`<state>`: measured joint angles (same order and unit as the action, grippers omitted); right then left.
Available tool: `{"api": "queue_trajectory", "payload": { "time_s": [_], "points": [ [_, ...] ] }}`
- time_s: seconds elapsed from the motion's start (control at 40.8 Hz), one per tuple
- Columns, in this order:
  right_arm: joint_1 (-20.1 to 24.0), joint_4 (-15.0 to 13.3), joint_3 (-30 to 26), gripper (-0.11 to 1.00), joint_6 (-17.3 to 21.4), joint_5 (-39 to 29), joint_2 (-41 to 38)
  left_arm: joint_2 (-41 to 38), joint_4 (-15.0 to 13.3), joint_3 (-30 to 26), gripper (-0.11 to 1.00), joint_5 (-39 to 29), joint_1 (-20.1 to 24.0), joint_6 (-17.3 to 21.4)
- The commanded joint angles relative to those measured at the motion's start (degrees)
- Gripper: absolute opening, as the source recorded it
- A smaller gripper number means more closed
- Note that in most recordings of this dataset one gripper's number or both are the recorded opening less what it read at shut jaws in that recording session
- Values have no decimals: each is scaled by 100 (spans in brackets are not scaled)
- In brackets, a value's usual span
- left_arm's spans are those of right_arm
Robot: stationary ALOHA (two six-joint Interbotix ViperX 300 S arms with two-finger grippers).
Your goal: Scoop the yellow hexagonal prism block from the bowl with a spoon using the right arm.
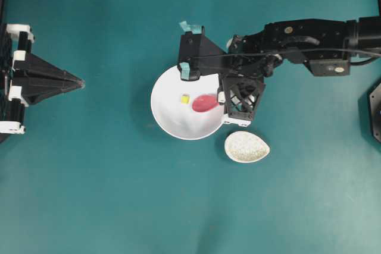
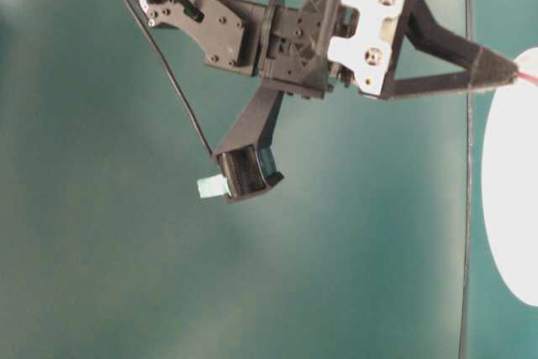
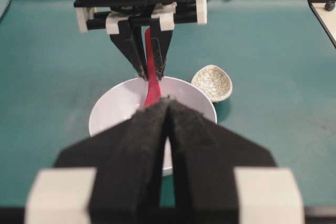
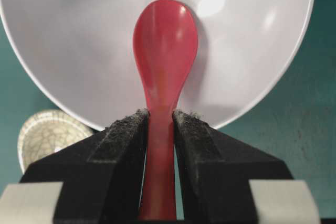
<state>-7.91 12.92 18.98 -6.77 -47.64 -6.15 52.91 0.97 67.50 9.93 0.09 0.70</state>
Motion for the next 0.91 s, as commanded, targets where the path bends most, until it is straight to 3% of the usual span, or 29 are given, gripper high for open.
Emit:
{"api": "queue_trajectory", "payload": {
  "time_s": [0.0,0.466,0.883],
  "points": [
    [9,-9,-185,22,-18,26,35,-18,18,-123,-1,62,9,0],
    [9,-141,-422,22,-26,141,-211,-18,18,-123,-1,70,9,0],
    [9,-220,-457,22,-26,633,-237,-18,18,-123,-1,62,18,0]
  ]
}}
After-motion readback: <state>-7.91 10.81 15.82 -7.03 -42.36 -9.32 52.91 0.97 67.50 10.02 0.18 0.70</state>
